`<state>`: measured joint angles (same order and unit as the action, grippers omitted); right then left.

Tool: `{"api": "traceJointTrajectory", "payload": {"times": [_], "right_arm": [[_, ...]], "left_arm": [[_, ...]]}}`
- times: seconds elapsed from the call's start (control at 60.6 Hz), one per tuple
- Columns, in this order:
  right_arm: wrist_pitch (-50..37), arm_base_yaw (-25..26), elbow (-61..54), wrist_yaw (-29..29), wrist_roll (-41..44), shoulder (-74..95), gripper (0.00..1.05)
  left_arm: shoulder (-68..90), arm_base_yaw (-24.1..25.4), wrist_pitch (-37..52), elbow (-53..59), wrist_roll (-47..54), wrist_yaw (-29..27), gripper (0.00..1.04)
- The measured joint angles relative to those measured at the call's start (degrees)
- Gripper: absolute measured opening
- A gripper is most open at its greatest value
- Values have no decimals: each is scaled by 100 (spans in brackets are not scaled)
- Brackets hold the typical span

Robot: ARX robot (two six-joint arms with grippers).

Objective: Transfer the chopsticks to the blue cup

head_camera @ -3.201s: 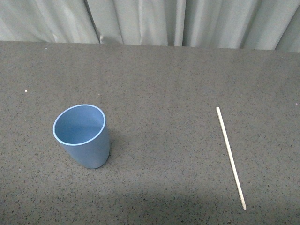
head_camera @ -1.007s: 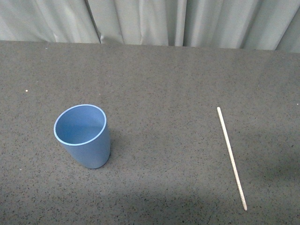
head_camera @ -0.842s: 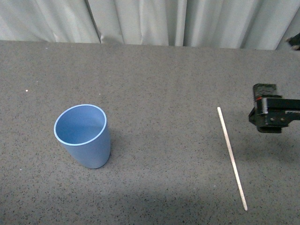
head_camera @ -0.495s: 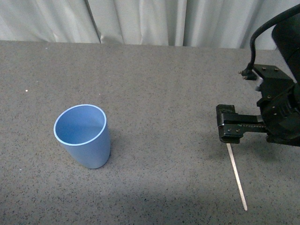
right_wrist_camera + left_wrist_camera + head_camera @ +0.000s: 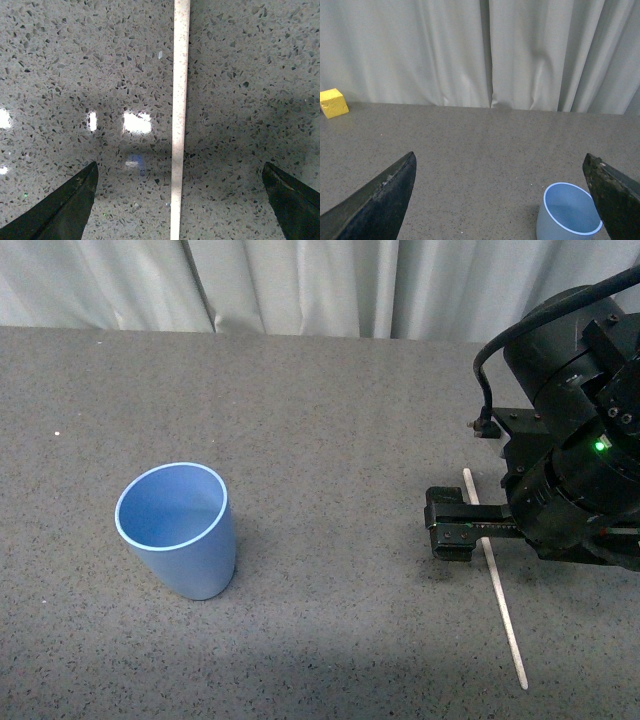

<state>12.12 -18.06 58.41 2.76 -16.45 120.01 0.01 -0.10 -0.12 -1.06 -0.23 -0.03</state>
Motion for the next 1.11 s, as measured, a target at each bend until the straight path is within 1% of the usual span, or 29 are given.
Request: {"api": "traceJointTrajectory", "payload": {"times": [0.066,0.132,0.215,0.231,0.281,0.33,0.363,0.38,0.396,0.413,0.495,0.561,0.611,0.627,0.726,0.776,0.809,0.924,1.023,1.106], "right_arm": [[13,-4,42,-2,-39,63,92],[44,-13,87,0,-57,138,80],[68,-31,103,24,-61,155,70],[83,-37,114,39,-63,155,65],[111,-48,133,39,-79,162,59],[162,-52,164,44,-94,186,50],[173,-57,170,48,-98,195,47],[181,-63,177,57,-114,205,42],[184,-63,177,57,-116,205,41],[188,-63,184,59,-122,205,38],[201,-66,192,63,-149,216,27],[216,-66,195,68,-179,219,12],[214,-61,195,70,-186,214,2],[203,-61,195,83,-179,210,0],[-46,-52,33,138,-162,90,1],[-428,-52,-227,251,-33,-166,1],[-719,-68,-385,212,72,-389,1],[-2310,-168,-994,-365,516,-1394,1],[-3388,-271,-1279,-866,782,-1810,1],[-4352,-387,-1467,-1484,903,-1967,1]], "left_arm": [[0,0,0,0,0,-2,98],[0,0,0,0,0,-2,98],[0,0,0,0,-2,-2,98],[0,0,0,0,0,-2,98],[0,0,0,0,0,-2,98],[0,0,0,0,0,-2,98],[0,0,0,0,0,-2,98],[0,0,0,0,0,-2,98],[0,0,0,0,0,0,98],[0,0,0,0,0,-2,98],[0,0,0,0,0,-2,98],[0,0,0,0,0,0,98],[0,0,0,0,0,-2,98],[0,0,0,0,0,-2,98],[0,0,0,0,0,0,98],[0,0,0,0,0,-2,98],[0,0,0,0,-2,-2,98],[0,0,0,0,0,0,98],[0,0,0,0,0,0,98],[0,0,0,0,0,-2,98]]}}
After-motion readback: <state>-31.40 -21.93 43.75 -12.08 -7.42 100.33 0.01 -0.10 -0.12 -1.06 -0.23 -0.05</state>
